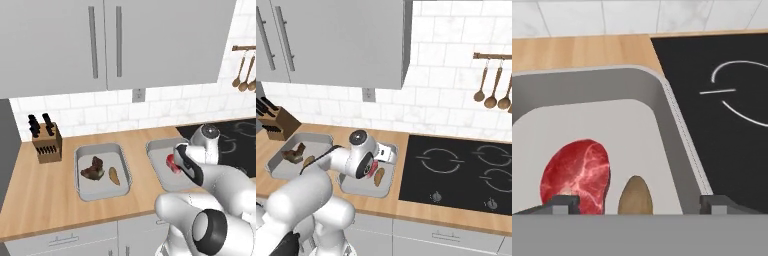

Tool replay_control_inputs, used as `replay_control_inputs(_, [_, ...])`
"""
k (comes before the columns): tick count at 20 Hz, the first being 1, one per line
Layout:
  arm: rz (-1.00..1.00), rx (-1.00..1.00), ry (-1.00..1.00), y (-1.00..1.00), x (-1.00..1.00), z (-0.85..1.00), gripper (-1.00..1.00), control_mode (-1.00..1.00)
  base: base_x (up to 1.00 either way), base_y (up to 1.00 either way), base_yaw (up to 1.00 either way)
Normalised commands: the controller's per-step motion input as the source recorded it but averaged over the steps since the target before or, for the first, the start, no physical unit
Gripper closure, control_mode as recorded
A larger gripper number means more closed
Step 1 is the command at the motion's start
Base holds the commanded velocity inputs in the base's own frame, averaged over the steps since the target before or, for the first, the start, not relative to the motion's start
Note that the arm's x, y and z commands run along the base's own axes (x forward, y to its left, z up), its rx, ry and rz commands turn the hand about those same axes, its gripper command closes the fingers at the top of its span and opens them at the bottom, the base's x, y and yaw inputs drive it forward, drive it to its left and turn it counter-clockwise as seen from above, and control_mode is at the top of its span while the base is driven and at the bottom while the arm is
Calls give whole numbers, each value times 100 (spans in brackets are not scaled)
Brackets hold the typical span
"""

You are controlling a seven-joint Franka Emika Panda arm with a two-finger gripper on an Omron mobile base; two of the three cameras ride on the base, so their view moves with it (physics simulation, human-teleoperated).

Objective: Place one sweet potato and one steak in each tupperware on the nearby counter, to pack two identical lunches.

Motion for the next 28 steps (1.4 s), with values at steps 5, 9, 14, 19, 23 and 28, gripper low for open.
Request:
replay_control_inputs(5, [0, 0, -10, -5, -63, 77, -100, -100, 0, 0, 0])
replay_control_inputs(9, [0, 1, -15, -23, -78, 65, -100, -100, 0, 0, 0])
replay_control_inputs(14, [0, 3, -14, -30, -66, 41, -100, -100, 0, 0, 0])
replay_control_inputs(19, [1, 1, -8, -7, -17, 7, -100, -100, 0, 0, 0])
replay_control_inputs(23, [0, 0, -11, 0, -16, 30, -100, -100, 0, 0, 0])
replay_control_inputs(28, [0, 0, -9, 0, -10, 27, -100, -100, 0, 0, 0])
